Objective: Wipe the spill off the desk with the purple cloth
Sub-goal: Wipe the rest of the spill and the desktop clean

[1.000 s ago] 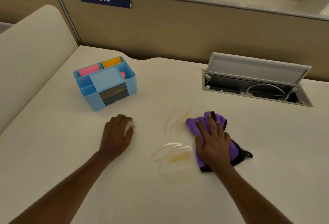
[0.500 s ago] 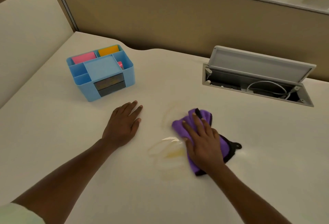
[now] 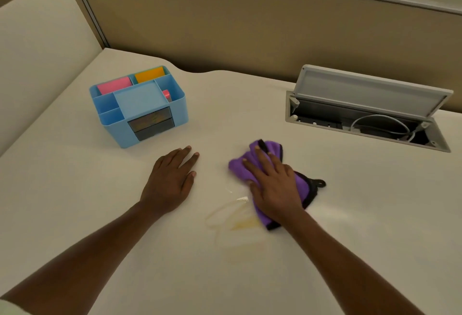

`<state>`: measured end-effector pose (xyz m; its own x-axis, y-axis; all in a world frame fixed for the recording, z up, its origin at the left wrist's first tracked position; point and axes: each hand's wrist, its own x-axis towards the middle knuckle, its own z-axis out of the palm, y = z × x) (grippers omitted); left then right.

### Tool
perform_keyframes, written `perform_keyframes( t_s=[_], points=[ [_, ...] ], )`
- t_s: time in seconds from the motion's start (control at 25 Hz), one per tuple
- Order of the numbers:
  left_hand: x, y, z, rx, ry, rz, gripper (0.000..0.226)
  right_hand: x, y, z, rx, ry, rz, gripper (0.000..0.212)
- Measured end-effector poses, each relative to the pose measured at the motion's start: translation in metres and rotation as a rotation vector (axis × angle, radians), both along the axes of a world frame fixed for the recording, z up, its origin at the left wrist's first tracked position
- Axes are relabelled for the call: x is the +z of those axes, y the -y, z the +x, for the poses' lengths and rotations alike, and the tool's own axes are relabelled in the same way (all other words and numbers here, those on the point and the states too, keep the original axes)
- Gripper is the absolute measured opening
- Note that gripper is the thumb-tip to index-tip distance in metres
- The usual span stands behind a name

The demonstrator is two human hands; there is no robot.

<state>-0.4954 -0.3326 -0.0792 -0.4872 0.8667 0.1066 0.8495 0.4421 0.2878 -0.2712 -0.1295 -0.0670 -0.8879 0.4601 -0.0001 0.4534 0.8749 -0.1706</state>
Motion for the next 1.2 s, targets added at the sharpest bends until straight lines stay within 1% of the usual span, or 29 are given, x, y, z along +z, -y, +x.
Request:
perform_keyframes(
  t_s=[0.04,0.12,0.2,0.24,0.28,0.32,0.36,0.44,0.48,0.52,0.56,0.64,0.72,0.76,0.8,0.88,0.96,1.0,1.04,1.08,1.16,1.2],
  points=[
    [0.001,-0.001,0.001,0.000,0.001,-0.002,0.057,0.002,-0.015,0.014,-0.011,-0.003,0.011,0.056],
    [0.002,-0.001,0.002,0.003,-0.004,0.000,0.056,0.008,-0.061,0.012,-0.188,0.031,0.028,0.055],
    [0.002,-0.001,0.002,0.004,-0.004,-0.005,0.056,0.018,-0.090,-0.027,-0.430,0.006,0.010,0.055],
    [0.002,-0.002,0.001,0.003,-0.002,-0.006,0.057,0.023,-0.089,-0.053,-0.489,-0.017,-0.010,0.055],
    [0.000,-0.002,0.000,0.002,0.003,-0.005,0.057,0.025,-0.075,-0.077,-0.481,-0.031,-0.024,0.055],
    [-0.001,-0.002,-0.002,0.002,0.005,0.000,0.057,0.023,-0.055,-0.095,-0.412,-0.048,-0.021,0.055],
    [-0.002,-0.002,-0.002,0.002,0.007,0.004,0.057,0.017,-0.029,-0.101,-0.296,-0.048,-0.018,0.056],
    [-0.002,-0.002,-0.002,0.003,0.005,-0.010,0.057,0.003,0.016,-0.073,-0.040,-0.002,-0.020,0.057],
    [-0.002,-0.001,-0.002,0.004,0.007,-0.015,0.057,-0.002,0.023,-0.047,0.043,-0.008,-0.006,0.057],
    [-0.002,-0.002,-0.001,0.006,0.005,-0.009,0.056,-0.002,0.017,-0.024,0.075,-0.030,-0.009,0.057],
    [-0.001,-0.002,-0.001,0.009,0.001,0.003,0.055,-0.001,-0.001,-0.012,0.053,-0.054,0.016,0.056],
    [-0.001,-0.002,0.000,0.011,-0.011,0.013,0.054,0.006,-0.051,-0.018,-0.130,-0.016,0.052,0.054],
    [-0.002,-0.002,0.000,0.009,-0.020,0.017,0.053,0.019,-0.083,-0.059,-0.322,0.005,0.009,0.057],
    [-0.003,-0.001,-0.001,0.007,-0.023,0.028,0.053,0.021,-0.081,-0.082,-0.362,0.014,-0.017,0.058],
    [-0.004,-0.002,-0.001,0.006,-0.023,0.039,0.054,0.021,-0.067,-0.101,-0.344,0.014,-0.029,0.059],
    [-0.003,-0.002,-0.002,0.001,-0.015,0.032,0.055,0.011,-0.019,-0.107,-0.182,0.006,-0.024,0.058],
    [0.000,-0.004,0.000,0.001,0.013,0.004,0.057,-0.001,0.014,-0.063,-0.005,0.019,-0.014,0.057],
    [0.003,-0.002,0.001,0.012,0.025,0.001,0.057,-0.001,0.014,-0.035,0.034,-0.002,-0.012,0.057],
    [0.004,0.003,0.005,0.030,0.030,0.006,0.056,0.003,0.002,-0.013,0.035,-0.015,-0.011,0.056],
    [0.004,0.011,0.012,0.045,0.031,0.014,0.056,0.007,-0.017,0.001,-0.014,-0.001,0.006,0.056],
    [-0.001,0.028,0.034,0.076,0.041,0.025,0.056,0.017,-0.051,0.006,-0.201,0.042,-0.003,0.055],
    [-0.004,0.033,0.044,0.090,0.050,0.026,0.057,0.019,-0.055,-0.003,-0.293,0.044,-0.020,0.057]
  ],
)
